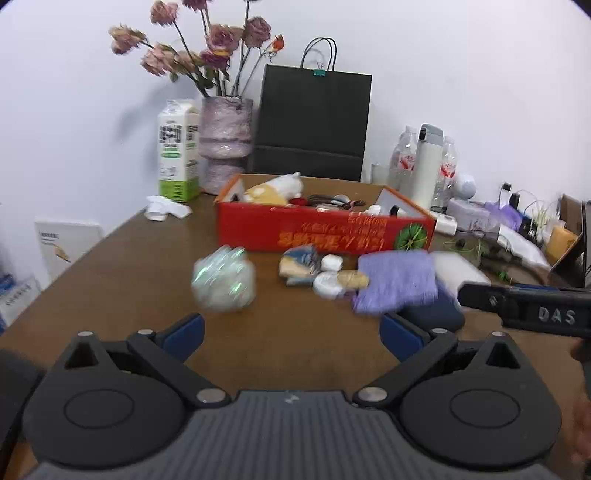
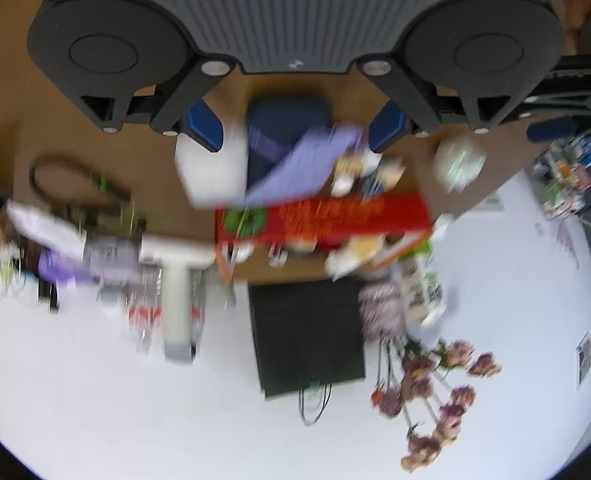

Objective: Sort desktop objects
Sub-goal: 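Grasp the iridescent plastic bag with the left tool while the right tool grasps the purple pouch, then lift the purple pouch off the navy case with the right tool, then drop the plastic bag with the left tool while the right tool drops the purple pouch into the box, then grasp the navy glasses case with the right tool and lift it, then grasp the small gold packet with the left tool while the right tool holds the navy case, then release the gold packet with the left tool while the right tool releases the navy case into the box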

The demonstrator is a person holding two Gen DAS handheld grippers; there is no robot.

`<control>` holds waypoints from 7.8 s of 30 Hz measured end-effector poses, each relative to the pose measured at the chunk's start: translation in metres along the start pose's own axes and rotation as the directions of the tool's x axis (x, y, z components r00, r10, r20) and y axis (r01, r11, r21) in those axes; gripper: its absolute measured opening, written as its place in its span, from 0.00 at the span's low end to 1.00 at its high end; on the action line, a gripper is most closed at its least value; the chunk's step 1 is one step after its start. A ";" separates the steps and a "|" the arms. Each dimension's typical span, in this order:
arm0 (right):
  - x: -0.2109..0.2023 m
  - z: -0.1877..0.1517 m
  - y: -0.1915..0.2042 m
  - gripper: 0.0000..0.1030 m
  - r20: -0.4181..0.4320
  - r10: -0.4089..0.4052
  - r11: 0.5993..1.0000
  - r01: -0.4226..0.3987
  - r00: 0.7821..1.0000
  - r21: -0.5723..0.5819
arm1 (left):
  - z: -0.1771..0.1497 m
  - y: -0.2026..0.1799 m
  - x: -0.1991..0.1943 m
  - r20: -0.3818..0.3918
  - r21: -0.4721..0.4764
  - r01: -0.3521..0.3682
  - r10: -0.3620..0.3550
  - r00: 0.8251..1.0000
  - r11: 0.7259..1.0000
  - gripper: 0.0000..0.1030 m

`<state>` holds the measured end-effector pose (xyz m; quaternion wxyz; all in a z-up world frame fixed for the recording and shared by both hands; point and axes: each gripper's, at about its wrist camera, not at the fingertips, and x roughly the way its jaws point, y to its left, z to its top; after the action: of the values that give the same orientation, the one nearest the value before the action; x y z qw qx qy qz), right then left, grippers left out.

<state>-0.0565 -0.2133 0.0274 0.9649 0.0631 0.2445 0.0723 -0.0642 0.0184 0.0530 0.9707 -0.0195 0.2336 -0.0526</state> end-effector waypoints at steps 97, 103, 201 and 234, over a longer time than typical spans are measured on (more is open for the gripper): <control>-0.070 -0.020 0.038 0.02 0.081 0.047 0.975 -0.028 0.996 -0.223 | -0.010 0.005 -0.028 -0.132 -0.030 0.113 -0.116 0.984 0.993 0.39; -0.068 0.016 0.034 0.02 0.132 0.050 0.968 -0.015 0.990 -0.252 | 0.038 0.003 -0.021 -0.038 -0.016 0.204 -0.205 0.978 0.979 0.39; -0.017 -0.054 -0.052 0.72 -0.159 -0.009 0.995 -0.008 0.987 -0.100 | 0.024 -0.082 0.147 -0.149 0.095 0.033 -0.018 0.989 0.995 0.22; -0.061 0.017 -0.003 0.64 0.088 -0.105 0.994 0.102 0.991 0.034 | 0.059 0.030 -0.002 -0.051 -0.052 0.318 -0.321 0.946 0.947 0.22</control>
<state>-0.1011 -0.2276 0.0696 0.9763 0.0675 0.2051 0.0158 -0.0361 0.0496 0.1048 0.9415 -0.0766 0.2568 -0.2045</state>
